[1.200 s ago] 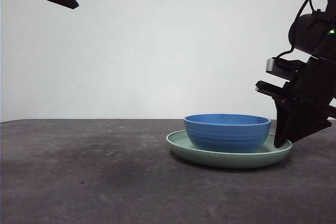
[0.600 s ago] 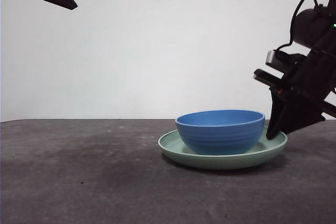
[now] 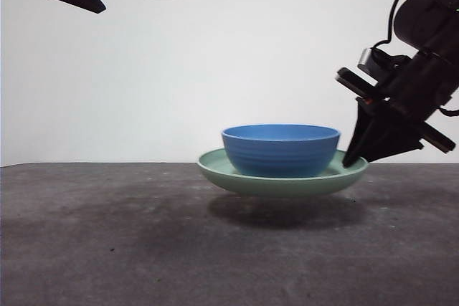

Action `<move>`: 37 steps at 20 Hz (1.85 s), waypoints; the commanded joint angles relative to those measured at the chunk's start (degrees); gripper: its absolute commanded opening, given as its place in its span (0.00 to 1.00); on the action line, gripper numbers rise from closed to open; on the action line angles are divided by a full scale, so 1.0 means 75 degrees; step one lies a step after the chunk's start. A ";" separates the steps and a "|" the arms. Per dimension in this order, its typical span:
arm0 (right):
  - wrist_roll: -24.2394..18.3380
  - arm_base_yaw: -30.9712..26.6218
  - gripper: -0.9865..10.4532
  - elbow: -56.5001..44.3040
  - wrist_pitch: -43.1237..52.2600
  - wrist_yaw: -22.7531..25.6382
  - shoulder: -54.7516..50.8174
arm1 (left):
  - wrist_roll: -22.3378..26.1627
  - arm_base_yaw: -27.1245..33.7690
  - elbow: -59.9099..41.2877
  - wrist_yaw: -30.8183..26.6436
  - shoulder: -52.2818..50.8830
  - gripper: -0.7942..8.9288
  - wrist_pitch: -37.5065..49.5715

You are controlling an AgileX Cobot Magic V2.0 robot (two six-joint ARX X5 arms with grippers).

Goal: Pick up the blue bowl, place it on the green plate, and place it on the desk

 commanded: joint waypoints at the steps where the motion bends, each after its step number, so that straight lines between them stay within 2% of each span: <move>1: 0.0414 0.0280 0.10 0.0119 0.0332 -0.0082 -0.0009 | 0.0076 -0.0047 0.0067 0.0052 0.0032 0.46 0.0058; 9: 0.1116 0.1195 0.10 0.0119 0.1294 0.0530 0.0020 | 0.0099 -0.0047 0.0067 0.0052 0.0032 0.46 0.0050; 20: 0.1682 0.1314 0.10 0.0134 0.2043 0.0577 0.0976 | 0.0134 -0.0047 0.0067 0.0052 0.0032 0.46 0.0055; 31: 0.1696 0.1346 0.10 0.0160 0.2055 0.0705 0.1454 | 0.0187 -0.0047 0.0067 0.0052 0.0032 0.46 0.0020; 32: 0.1699 0.1346 0.13 0.0160 0.2028 0.0699 0.1451 | 0.0187 -0.0047 0.0067 0.0052 0.0032 0.46 0.0023; 34: 0.1702 0.1346 0.25 0.0160 0.1979 0.0699 0.1431 | 0.0189 -0.0047 0.0067 0.0052 0.0032 0.46 0.0023; 37: 0.1699 0.1343 0.26 0.0160 0.1979 0.0720 0.1297 | 0.0204 -0.0047 0.0067 0.0052 0.0032 0.46 0.0023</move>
